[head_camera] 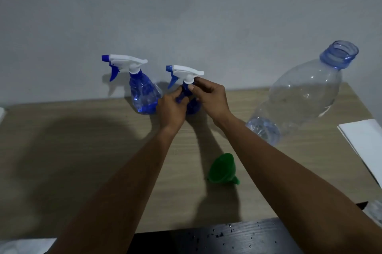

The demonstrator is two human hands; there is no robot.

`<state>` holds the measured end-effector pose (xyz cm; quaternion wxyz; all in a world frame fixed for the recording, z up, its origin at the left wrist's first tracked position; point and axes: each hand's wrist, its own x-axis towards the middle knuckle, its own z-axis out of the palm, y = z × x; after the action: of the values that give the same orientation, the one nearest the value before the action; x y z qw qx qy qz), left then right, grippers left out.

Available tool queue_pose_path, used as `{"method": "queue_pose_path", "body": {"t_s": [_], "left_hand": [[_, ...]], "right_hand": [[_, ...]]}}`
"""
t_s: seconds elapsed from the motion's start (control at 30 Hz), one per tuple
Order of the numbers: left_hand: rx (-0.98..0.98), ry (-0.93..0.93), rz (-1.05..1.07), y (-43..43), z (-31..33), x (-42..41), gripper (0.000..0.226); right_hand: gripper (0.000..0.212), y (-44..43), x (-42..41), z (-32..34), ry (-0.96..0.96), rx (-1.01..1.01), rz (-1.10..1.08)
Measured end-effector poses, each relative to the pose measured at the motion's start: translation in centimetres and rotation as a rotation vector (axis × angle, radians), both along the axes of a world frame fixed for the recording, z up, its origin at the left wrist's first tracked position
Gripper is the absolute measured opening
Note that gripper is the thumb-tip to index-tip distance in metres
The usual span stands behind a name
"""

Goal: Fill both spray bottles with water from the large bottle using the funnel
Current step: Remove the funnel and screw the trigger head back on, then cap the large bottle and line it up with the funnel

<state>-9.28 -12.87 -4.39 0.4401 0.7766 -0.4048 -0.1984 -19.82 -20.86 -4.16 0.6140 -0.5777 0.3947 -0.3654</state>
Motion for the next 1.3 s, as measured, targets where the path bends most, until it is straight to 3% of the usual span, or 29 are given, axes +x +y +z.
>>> {"method": "queue_pose_path", "body": {"t_s": [0.17, 0.37, 0.47, 0.57, 0.67, 0.8, 0.87, 1.03, 1.17, 1.3], "left_hand": [[0.055, 0.019, -0.031, 2.2, 1.3, -1.3, 0.041], [0.133, 0.064, -0.034, 8.9, 2.1, -5.3, 0.041], [0.134, 0.044, -0.111, 10.6, 3.3, -8.1, 0.034], [0.082, 0.050, -0.186, 10.1, 4.7, -11.1, 0.037], [-0.023, 0.135, -0.256, 8.2, 6.0, -14.2, 0.052], [-0.085, 0.207, -0.266, 5.8, 7.7, -17.1, 0.092], [-0.110, 0.225, -0.235, 5.0, 8.2, -18.1, 0.099], [-0.183, 0.258, -0.175, 4.3, 9.2, -19.8, 0.091], [-0.229, 0.259, -0.142, 3.8, 10.2, -20.5, 0.094], [-0.264, 0.279, -0.146, 2.9, 12.0, -20.7, 0.103]], "right_hand": [[0.049, 2.0, -1.9, 0.6, 0.168, 0.000, 0.027], [0.033, 9.5, -10.7, 3.0, 0.303, -0.211, 0.181], [0.023, 12.4, -16.1, 2.3, 0.351, -0.302, 0.065], [0.018, 13.0, -21.1, 1.0, 0.515, -0.337, -0.112], [0.029, 11.5, -24.9, -0.6, 0.727, -0.267, -0.130], [0.041, 9.7, -27.2, -2.7, 0.890, -0.253, 0.062], [0.035, 9.2, -28.0, -3.4, 0.876, -0.265, 0.104], [0.029, 7.4, -29.2, -2.4, 0.729, -0.294, 0.058], [0.031, 4.0, -29.0, 3.6, 0.440, -0.287, -0.055], [0.033, 0.6, -27.3, 12.2, 0.170, -0.280, -0.028]]}}
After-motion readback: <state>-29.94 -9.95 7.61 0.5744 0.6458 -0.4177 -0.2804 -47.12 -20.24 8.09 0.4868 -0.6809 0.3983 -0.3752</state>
